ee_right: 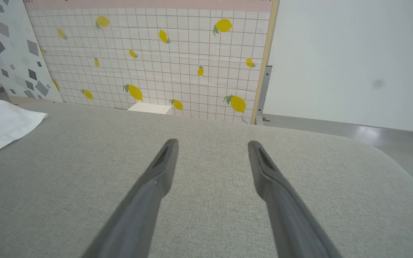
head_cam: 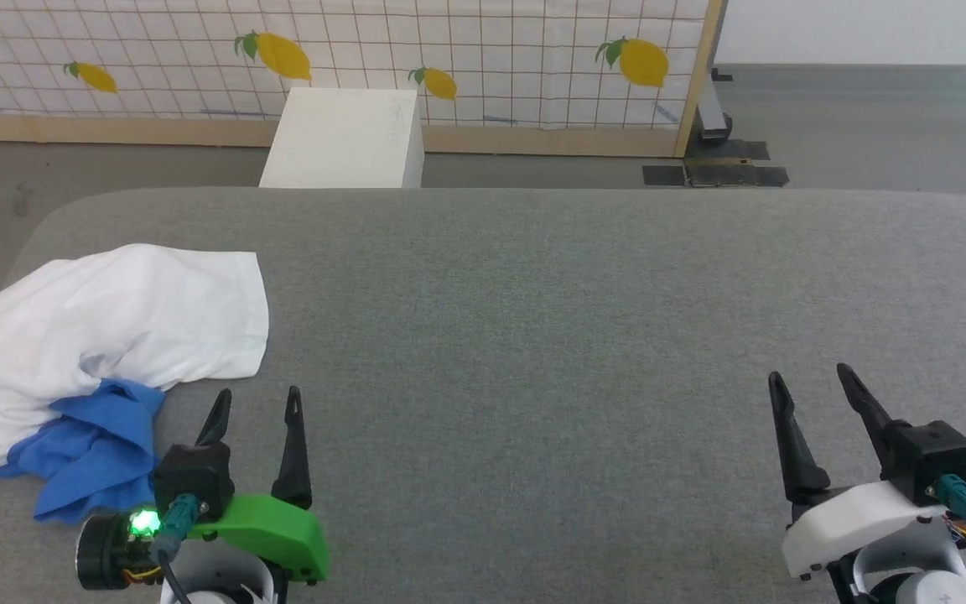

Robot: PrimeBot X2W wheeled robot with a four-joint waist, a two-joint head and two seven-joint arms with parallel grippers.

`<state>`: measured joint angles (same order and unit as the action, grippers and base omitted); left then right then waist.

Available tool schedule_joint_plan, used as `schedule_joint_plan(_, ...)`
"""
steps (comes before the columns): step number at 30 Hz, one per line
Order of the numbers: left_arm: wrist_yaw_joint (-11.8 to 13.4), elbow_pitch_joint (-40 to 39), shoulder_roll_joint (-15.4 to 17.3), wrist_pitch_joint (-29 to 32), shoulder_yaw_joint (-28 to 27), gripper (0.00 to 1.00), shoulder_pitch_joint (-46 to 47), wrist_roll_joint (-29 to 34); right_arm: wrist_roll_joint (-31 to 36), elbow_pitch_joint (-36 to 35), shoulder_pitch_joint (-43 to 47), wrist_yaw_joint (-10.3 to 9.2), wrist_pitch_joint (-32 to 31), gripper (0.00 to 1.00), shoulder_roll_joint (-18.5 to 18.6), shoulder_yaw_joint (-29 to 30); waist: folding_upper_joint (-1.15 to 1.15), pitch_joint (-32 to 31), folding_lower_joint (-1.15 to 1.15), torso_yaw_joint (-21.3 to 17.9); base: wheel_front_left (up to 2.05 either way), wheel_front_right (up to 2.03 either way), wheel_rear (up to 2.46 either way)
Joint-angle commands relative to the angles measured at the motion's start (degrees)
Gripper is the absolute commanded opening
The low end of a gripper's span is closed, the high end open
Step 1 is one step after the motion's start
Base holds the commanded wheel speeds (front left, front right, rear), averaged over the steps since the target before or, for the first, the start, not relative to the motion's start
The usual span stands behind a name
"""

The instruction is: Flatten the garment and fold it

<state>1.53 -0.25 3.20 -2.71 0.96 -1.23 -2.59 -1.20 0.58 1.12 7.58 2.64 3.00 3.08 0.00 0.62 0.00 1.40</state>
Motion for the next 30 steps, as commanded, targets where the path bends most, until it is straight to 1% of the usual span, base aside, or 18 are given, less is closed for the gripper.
schedule_joint_plan(1, 0.4, -0.2, -0.1, -0.7, 0.2, 1.00, -0.7, -0.6, -0.6, 0.0, 0.1, -0.02, 0.8, 1.00, 0.0, 0.3, 0.00, 0.1, 0.00, 0.5, 0.00, 0.00, 0.00)
schedule_joint_plan(15, 1.7, -0.5, -0.1, -2.4, 0.7, 1.00, -1.4, -2.2, -0.6, 0.2, -0.2, -0.03, 2.4, 1.00, 0.0, 0.5, 0.00, 0.6, 0.00, 5.2, 0.00, 0.00, 0.00)
schedule_joint_plan(30, 3.1, -0.3, -0.1, -4.4, 1.5, 1.00, -3.0, -4.4, -0.9, 2.0, -0.3, -0.04, 4.4, 1.00, -0.1, -2.7, 0.00, 0.4, 0.00, 12.4, 0.00, 0.00, 0.00)
